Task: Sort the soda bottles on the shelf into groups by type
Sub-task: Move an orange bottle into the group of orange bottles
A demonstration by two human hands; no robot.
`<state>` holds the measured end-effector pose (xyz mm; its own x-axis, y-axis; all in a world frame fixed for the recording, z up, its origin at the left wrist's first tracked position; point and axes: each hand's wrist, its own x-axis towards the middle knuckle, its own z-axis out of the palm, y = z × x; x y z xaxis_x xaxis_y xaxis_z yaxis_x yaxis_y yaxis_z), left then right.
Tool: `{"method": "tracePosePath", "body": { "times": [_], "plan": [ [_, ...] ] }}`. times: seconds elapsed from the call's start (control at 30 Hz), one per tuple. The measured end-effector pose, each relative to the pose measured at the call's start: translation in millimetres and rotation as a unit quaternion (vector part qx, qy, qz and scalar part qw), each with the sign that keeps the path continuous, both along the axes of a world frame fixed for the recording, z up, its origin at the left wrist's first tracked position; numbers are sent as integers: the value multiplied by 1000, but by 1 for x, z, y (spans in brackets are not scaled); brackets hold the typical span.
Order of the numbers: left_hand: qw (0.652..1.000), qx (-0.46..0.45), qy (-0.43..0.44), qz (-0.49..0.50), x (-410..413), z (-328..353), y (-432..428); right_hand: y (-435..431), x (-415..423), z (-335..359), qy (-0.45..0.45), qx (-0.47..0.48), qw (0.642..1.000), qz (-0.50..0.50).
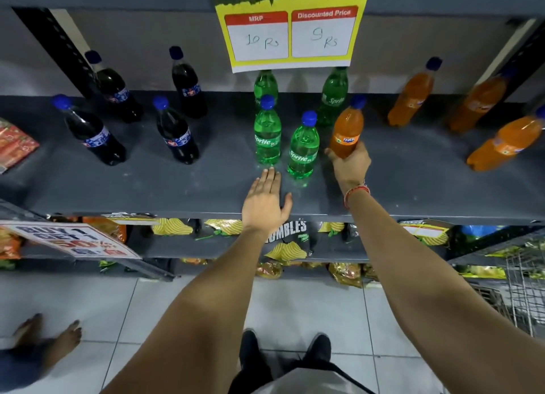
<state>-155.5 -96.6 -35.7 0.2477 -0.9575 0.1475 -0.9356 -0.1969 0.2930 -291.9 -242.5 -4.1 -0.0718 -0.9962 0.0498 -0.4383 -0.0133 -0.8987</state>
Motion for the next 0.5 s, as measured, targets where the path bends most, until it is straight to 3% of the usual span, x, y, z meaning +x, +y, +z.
{"method": "tracePosePath", "body": {
  "times": [0.5],
  "plan": [
    [1000, 3, -15, 7, -2, 1, 3, -25, -103, 25, 50, -50, 997, -11]
  ]
}}
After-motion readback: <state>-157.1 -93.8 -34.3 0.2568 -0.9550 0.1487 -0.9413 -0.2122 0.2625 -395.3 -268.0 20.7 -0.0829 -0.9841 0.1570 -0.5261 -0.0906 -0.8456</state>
